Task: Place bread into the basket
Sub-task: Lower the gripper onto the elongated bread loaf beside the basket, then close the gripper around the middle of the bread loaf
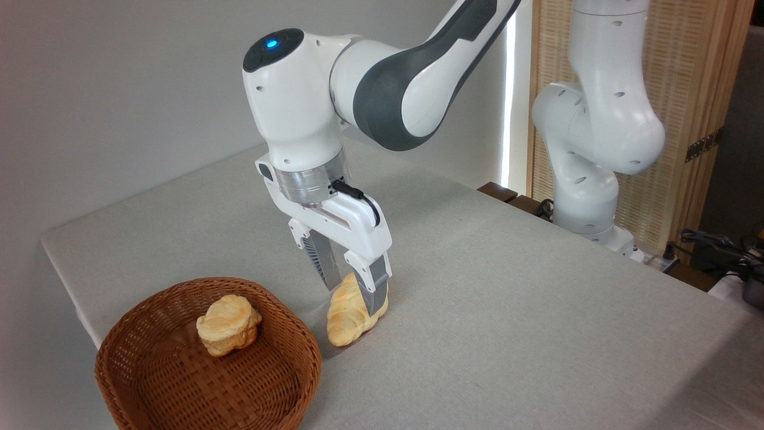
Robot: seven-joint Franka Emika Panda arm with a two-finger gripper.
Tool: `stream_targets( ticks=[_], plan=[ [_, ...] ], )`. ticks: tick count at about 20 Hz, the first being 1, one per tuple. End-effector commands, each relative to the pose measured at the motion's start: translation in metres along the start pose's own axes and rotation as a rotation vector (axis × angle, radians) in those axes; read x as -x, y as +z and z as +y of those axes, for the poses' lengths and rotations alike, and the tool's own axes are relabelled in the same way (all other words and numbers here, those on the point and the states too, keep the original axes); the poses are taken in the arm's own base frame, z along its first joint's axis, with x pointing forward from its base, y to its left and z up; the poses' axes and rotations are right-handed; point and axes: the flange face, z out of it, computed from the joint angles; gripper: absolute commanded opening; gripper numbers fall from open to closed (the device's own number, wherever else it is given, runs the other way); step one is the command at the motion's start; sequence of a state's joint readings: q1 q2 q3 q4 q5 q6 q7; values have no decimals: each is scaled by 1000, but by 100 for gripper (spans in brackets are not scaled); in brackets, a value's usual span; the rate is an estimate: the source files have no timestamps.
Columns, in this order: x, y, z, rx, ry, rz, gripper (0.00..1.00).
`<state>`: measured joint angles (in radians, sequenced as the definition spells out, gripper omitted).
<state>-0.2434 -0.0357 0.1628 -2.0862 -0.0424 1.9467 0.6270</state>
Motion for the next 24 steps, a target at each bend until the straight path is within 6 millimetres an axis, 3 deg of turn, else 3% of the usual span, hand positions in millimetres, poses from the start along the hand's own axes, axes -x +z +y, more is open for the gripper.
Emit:
stream_targets(
  ticks=[1, 8, 18, 20, 23, 24],
  plan=[
    [-2, 5, 1, -7, -4, 6, 100],
    [-8, 23, 2, 7, 11, -25, 100],
    [-14, 28, 5, 6, 16, -23, 99],
    [-15, 26, 4, 4, 15, -20, 88],
    [-15, 25, 4, 4, 13, -17, 54],
    [-15, 25, 4, 4, 16, -17, 47]
  ],
)
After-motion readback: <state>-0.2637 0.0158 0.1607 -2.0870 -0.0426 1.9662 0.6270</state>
